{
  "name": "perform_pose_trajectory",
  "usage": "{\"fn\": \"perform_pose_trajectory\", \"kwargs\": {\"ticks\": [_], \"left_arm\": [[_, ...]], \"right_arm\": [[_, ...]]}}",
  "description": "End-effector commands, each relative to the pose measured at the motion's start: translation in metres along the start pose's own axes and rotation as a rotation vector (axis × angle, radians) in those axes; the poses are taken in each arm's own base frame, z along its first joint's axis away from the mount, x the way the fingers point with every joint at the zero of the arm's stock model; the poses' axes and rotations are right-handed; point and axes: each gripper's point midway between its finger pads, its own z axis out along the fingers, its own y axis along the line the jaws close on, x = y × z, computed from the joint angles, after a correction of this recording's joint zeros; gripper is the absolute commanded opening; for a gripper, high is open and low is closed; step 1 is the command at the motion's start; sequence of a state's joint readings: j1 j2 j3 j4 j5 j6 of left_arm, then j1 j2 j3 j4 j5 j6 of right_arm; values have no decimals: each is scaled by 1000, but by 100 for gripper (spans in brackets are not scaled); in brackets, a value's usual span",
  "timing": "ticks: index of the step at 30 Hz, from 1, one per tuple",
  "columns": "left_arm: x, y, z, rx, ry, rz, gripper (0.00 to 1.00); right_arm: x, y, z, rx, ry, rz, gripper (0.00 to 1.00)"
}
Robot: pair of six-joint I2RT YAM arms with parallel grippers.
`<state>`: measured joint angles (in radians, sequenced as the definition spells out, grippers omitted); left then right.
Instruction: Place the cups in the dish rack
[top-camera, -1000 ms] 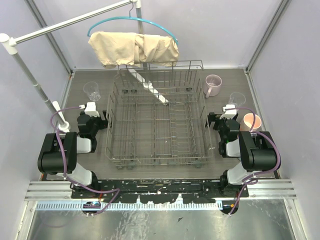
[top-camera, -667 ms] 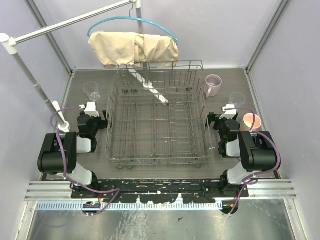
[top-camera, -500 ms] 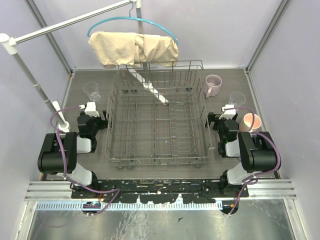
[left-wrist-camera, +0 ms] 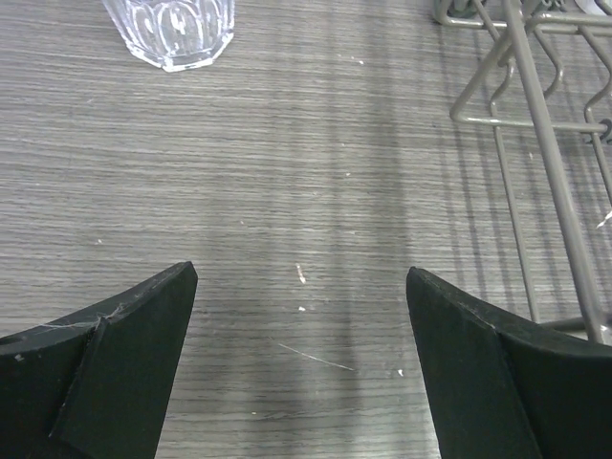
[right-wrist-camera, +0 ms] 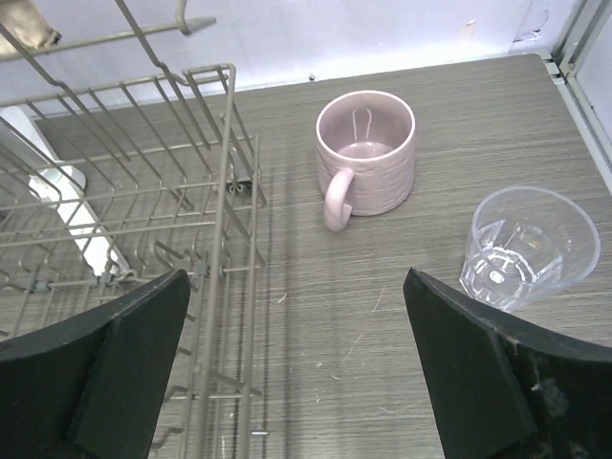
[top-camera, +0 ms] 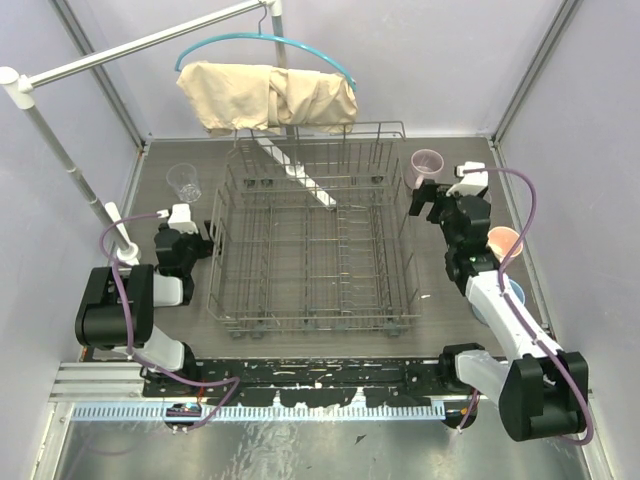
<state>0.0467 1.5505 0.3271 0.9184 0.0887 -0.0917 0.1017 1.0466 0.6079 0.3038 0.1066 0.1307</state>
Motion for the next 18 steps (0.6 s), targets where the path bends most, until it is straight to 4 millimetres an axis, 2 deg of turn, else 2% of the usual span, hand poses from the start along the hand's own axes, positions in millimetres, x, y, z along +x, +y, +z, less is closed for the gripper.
{"fn": "perform_pose_trajectory", "kwargs": {"ticks": [1,6,8,12,17,18], "left_arm": [[-32,8,-2,-61,-102,-5,98],[-52,16,-15,-119,-107,-27,98],[-56,21,-20,-167,-32,-47,98],[-89,47,-34,-349,35,-70,98],[-131,55,-38,-403,121,-91,98],[-128,60,-35,-425,179,-101,98]], "right_arm": [[-5,7,-12,0,128,45,100],[-24,24,-14,-76,123,65,100],[-28,29,-14,-104,125,70,100],[-36,37,-17,-136,114,88,100],[-40,45,-18,-180,127,95,97],[-41,47,-18,-188,130,95,97]]}}
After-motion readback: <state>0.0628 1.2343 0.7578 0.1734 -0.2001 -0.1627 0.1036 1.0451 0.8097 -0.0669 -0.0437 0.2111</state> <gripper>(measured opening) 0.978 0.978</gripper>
